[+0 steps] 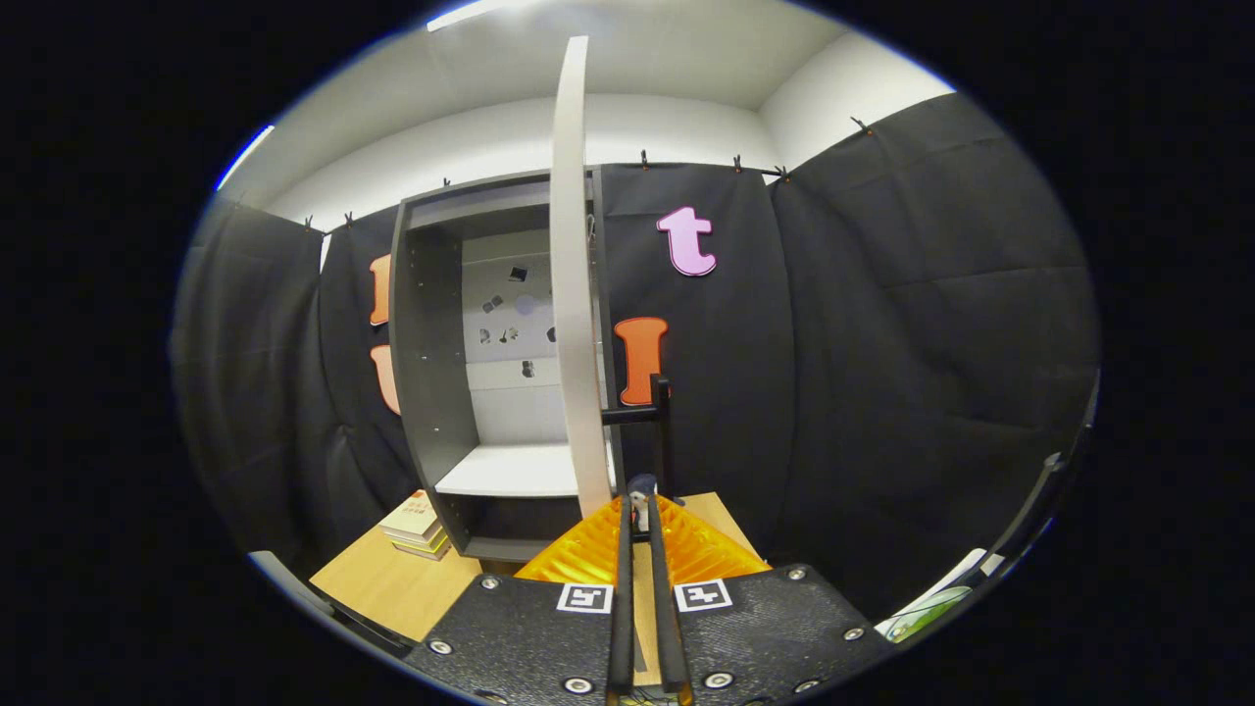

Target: Open the shoe cabinet door, grab the shoes and put them into the shoe cabinet, then close the shoe cabinet door.

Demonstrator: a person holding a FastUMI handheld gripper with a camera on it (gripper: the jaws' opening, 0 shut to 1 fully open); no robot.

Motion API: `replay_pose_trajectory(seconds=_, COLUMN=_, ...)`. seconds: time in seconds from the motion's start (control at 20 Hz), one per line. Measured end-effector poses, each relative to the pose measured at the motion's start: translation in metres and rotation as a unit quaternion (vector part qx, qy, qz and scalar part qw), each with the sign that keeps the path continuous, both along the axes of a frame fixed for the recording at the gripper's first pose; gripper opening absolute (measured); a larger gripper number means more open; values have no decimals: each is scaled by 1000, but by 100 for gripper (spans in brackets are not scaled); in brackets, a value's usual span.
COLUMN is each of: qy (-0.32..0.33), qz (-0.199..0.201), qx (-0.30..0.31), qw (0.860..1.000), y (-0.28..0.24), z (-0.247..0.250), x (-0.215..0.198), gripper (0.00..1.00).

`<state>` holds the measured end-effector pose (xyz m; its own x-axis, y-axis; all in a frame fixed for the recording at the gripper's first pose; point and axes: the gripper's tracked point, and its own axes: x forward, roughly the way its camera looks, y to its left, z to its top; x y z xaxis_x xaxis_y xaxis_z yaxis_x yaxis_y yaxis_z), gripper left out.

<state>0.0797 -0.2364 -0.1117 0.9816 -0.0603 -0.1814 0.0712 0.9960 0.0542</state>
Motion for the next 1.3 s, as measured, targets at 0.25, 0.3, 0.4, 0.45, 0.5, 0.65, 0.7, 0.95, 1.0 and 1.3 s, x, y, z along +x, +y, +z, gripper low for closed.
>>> replay_pose_trajectory(seconds=0.25, qy=15, qz=0, qx=11, qw=1000, y=55, z=-2, x=-14, gripper=9)
replay_pose_trajectory(seconds=0.3, qy=23, qz=-2, qx=4, qw=1000, y=66, z=-8, x=-14, gripper=9)
replay_pose_trajectory(seconds=0.4, qy=40, qz=-9, qx=-7, qw=999, y=85, z=-22, x=-14, gripper=9)
replay_pose_trajectory(seconds=0.45, qy=43, qz=-5, qx=-1, qw=999, y=99, z=-28, x=-16, gripper=13)
replay_pose_trajectory(seconds=0.5, qy=47, qz=-3, qx=9, qw=999, y=111, z=-33, x=-13, gripper=15)
replay_pose_trajectory(seconds=0.65, qy=66, qz=-4, qx=38, qw=997, y=140, z=-60, x=-9, gripper=19)
replay_pose_trajectory(seconds=0.7, qy=75, qz=-6, qx=46, qw=996, y=147, z=-69, x=-8, gripper=21)
replay_pose_trajectory(seconds=0.95, qy=132, qz=8, qx=61, qw=989, y=191, z=-125, x=2, gripper=29)
replay_pose_trajectory(seconds=1.0, qy=145, qz=12, qx=61, qw=987, y=197, z=-137, x=4, gripper=29)
replay_pose_trajectory(seconds=1.3, qy=211, qz=24, qx=86, qw=973, y=216, z=-214, x=27, gripper=35)
